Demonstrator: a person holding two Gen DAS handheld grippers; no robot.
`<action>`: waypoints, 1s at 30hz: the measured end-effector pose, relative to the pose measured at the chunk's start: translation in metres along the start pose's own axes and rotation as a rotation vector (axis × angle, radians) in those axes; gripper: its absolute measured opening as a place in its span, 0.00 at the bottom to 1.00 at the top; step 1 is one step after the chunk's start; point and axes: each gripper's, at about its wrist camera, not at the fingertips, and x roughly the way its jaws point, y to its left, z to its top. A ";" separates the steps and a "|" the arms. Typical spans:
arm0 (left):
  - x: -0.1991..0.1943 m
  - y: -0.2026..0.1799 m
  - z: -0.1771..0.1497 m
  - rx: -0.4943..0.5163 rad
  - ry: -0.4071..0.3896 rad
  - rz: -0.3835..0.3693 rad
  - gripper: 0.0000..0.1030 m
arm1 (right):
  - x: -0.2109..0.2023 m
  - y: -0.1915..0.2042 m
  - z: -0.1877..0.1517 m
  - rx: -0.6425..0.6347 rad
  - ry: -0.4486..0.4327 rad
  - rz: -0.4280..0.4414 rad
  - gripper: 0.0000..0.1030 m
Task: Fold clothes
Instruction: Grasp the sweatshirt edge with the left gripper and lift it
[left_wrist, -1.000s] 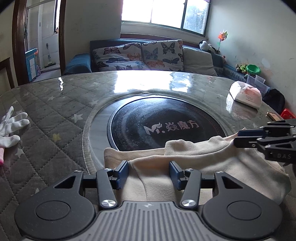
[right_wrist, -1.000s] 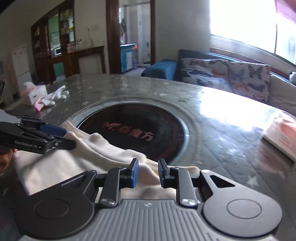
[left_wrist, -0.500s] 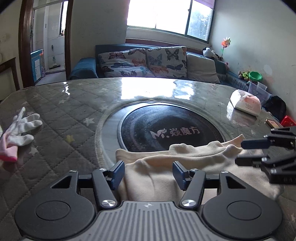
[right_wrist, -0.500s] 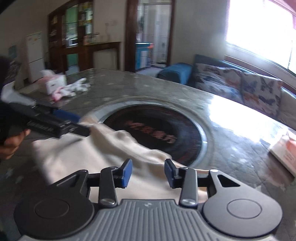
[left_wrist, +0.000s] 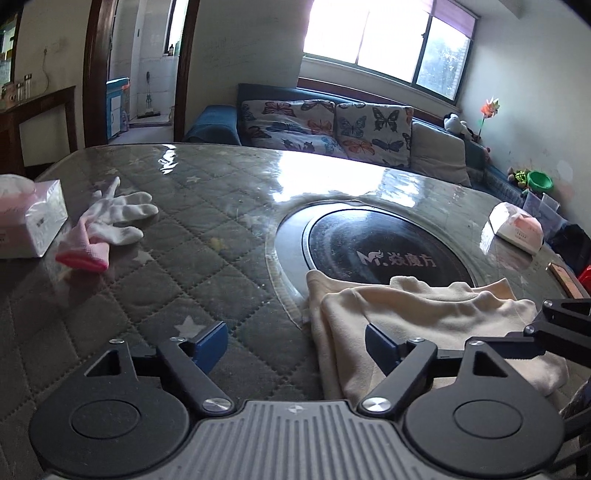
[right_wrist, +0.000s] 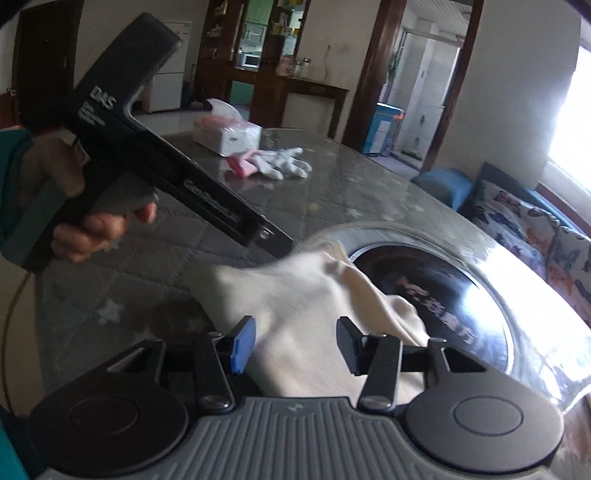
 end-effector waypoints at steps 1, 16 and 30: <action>0.000 0.001 0.000 -0.007 0.000 0.001 0.85 | 0.001 0.004 0.003 -0.014 0.001 0.009 0.49; -0.001 0.021 0.000 -0.224 0.071 -0.081 1.00 | 0.036 0.052 0.017 -0.166 0.025 0.003 0.16; 0.027 -0.001 0.000 -0.424 0.205 -0.271 0.78 | -0.016 0.000 0.021 0.108 -0.123 0.072 0.10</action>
